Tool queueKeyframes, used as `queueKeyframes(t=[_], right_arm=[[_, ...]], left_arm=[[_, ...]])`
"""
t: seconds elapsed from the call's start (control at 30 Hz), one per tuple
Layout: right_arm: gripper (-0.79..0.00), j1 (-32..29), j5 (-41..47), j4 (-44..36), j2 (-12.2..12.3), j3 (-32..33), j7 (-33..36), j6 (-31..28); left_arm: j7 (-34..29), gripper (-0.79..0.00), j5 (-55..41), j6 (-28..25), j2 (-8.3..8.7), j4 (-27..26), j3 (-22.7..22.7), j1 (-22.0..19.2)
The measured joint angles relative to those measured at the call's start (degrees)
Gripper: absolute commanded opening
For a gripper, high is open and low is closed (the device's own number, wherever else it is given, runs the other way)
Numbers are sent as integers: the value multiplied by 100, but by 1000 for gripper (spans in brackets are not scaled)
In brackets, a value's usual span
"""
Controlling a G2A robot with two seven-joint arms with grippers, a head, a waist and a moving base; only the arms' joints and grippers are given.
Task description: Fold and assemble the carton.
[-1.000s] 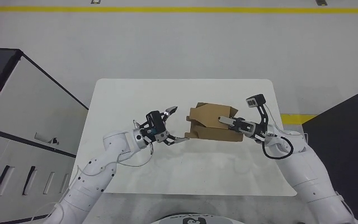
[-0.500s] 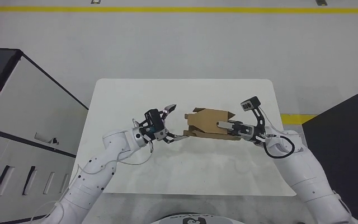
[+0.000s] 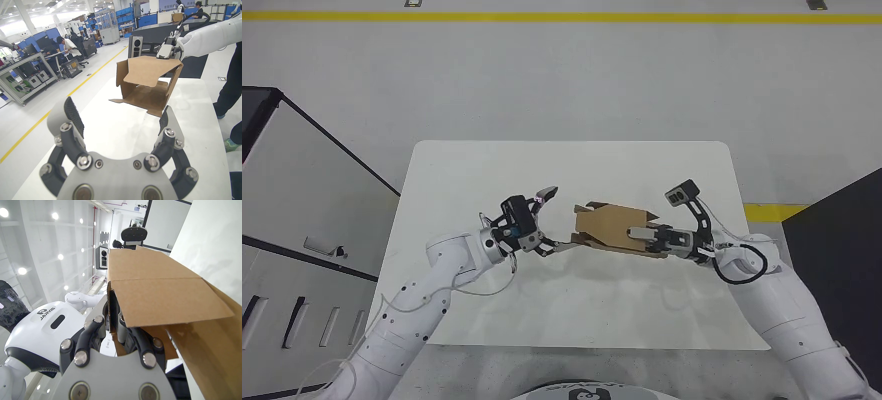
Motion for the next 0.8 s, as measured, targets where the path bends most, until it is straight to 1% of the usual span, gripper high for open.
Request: queueKeyframes(t=[0.2, 0.47, 0.67, 0.8], right_arm=[[-785, -49, -37, -39, 0, 34, 0, -11], [-785, -212, -314, -162, 7, 276, -606, -457], [-785, -327, -495, -244, 16, 451, -970, -719], [-785, -331, -494, -243, 16, 461, -979, -731]], left_arm=[[-2, 0, -9, 14, 8, -18, -3, 44], [9, 0, -109, -67, 52, -116, -157, 207], [-179, 0, -212, -296, 104, -320, -326, 318], [-196, 0, -154, -310, 111, -358, -343, 313]])
